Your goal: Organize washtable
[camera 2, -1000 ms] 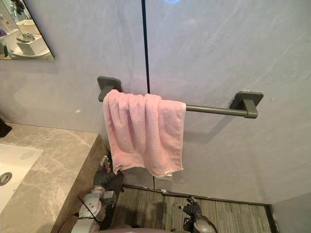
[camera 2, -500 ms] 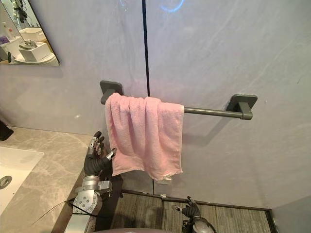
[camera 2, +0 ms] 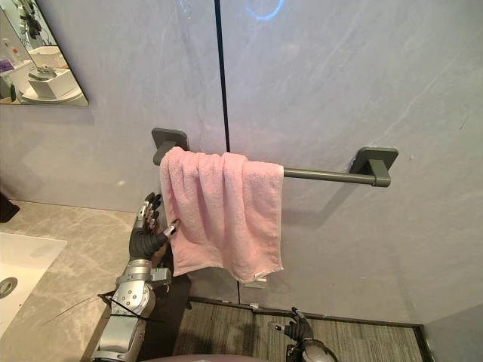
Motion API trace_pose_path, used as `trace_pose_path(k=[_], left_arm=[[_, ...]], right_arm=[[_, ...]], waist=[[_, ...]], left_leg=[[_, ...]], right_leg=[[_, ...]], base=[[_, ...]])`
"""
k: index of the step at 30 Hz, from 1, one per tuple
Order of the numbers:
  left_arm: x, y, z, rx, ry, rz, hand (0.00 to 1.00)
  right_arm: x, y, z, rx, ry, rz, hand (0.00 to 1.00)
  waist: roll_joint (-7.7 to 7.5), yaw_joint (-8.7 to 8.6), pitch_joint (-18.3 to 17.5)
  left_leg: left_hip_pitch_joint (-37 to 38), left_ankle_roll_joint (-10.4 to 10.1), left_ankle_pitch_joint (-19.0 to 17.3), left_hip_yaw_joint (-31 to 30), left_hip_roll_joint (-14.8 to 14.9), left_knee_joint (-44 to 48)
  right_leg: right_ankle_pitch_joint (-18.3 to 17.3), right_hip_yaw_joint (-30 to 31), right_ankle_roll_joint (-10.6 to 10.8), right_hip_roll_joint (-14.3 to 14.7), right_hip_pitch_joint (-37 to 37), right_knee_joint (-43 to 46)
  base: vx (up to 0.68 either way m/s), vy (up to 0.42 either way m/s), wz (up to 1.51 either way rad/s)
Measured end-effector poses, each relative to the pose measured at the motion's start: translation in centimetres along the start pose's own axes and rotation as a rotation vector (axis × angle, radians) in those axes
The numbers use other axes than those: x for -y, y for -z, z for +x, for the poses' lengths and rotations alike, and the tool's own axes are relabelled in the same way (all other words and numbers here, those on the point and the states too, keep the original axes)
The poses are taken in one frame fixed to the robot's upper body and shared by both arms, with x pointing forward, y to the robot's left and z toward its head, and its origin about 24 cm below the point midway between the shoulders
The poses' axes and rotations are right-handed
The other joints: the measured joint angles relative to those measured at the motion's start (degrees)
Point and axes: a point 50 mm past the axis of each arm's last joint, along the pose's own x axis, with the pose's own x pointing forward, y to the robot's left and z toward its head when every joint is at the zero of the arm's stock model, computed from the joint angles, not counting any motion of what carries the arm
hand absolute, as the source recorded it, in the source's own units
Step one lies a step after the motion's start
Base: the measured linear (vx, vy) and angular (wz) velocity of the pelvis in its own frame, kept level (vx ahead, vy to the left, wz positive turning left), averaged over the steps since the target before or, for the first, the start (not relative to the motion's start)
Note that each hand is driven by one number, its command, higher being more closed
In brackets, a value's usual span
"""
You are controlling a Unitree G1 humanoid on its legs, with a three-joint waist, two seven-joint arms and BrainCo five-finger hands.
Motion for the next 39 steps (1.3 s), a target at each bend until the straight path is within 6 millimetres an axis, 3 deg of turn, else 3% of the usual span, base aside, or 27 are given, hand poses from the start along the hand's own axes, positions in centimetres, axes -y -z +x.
trace_pose_path(k=[4,8,9,14,16,19,24,28,31,39], left_arm=[[0.0,1.7,-0.2,-0.084,0.023,-0.009,0.00],[0.3,2.1,0.1,-0.109,0.053,-0.018,0.00],[0.4,2.1,0.2,-0.109,0.068,-0.014,1.00],[1.4,2.4,-0.1,-0.135,0.155,-0.017,1.00],[1.9,2.6,-0.2,-0.141,0.180,-0.019,1.00],[2.0,2.5,-0.1,-0.137,0.193,-0.020,1.00],[2.0,2.0,0.4,-0.113,0.192,-0.017,1.00],[1.9,1.3,0.6,-0.081,0.192,-0.018,1.00],[2.0,0.4,0.8,-0.043,0.192,-0.025,1.00],[2.3,-0.6,1.2,0.001,0.196,-0.039,1.00]], right_arm=[[-0.1,-0.2,0.0,0.006,-0.015,-0.001,0.00],[0.0,-0.5,-0.1,0.023,-0.018,0.001,0.00],[0.0,-0.8,-0.1,0.039,-0.019,0.001,0.00],[-0.6,-4.5,-0.1,0.195,-0.046,0.002,0.00],[-1.0,-6.9,-0.5,0.302,-0.064,0.005,0.00],[-1.3,-9.5,-1.3,0.423,-0.078,0.011,0.00],[-2.0,-14.6,-4.0,0.686,-0.103,0.005,0.00],[-2.5,-17.5,-6.4,0.859,-0.135,-0.024,0.00],[-2.5,-18.6,-7.5,0.925,-0.163,-0.078,0.00],[-3.3,-19.5,-8.2,0.966,-0.230,-0.145,0.00]], waist=[[0.00,-0.84,0.00],[-0.06,-1.37,0.05],[-0.11,-1.41,0.03],[-0.20,-2.11,0.10],[-0.44,-3.07,0.25],[-0.79,-3.11,0.43],[-1.13,-3.01,0.65],[-1.50,-2.96,0.95],[-1.48,-2.99,0.98],[-1.27,-3.05,1.11]], left_leg=[[0.00,0.01,0.01,0.74,0.03,-0.07],[0.01,0.26,0.32,1.52,-0.07,-0.34],[0.22,0.32,0.79,1.52,-0.18,-0.90],[0.90,0.40,1.53,2.98,-0.38,-1.97],[1.09,0.40,1.53,3.49,-0.48,-2.04],[1.12,0.39,1.52,4.48,-0.44,-2.05],[1.15,0.32,1.45,5.74,-0.18,-2.45],[1.29,0.48,1.42,6.15,-0.16,-2.46],[1.20,0.92,1.07,6.27,-0.19,-2.04],[1.08,1.27,0.84,6.09,-0.58,-1.71]], right_leg=[[0.79,0.77,-0.06,0.10,0.03,-0.86],[1.74,1.42,0.02,0.05,0.03,-1.75],[1.91,1.47,0.08,-0.03,-0.04,-1.79],[3.30,3.07,0.18,-0.14,-0.15,-2.68],[3.61,3.82,0.32,-0.20,-0.28,-2.67],[3.88,4.98,0.43,-0.17,-0.71,-2.73],[4.48,6.38,0.51,-0.37,-1.16,-3.28],[4.47,6.85,0.53,-0.20,-1.26,-3.20],[4.35,7.12,0.69,-0.18,-1.26,-3.20],[3.87,7.17,1.09,-0.51,-1.45,-2.03]], base=[[-0.01,0.000,-0.09],[-0.05,0.006,-0.11],[-0.06,0.004,0.01],[-0.07,0.013,-0.16],[-0.06,0.013,-0.17],[-0.05,0.011,-0.22],[-0.03,0.007,-0.13],[0.00,0.010,-0.06],[0.01,-0.002,-0.05],[-0.01,-0.001,0.00]])
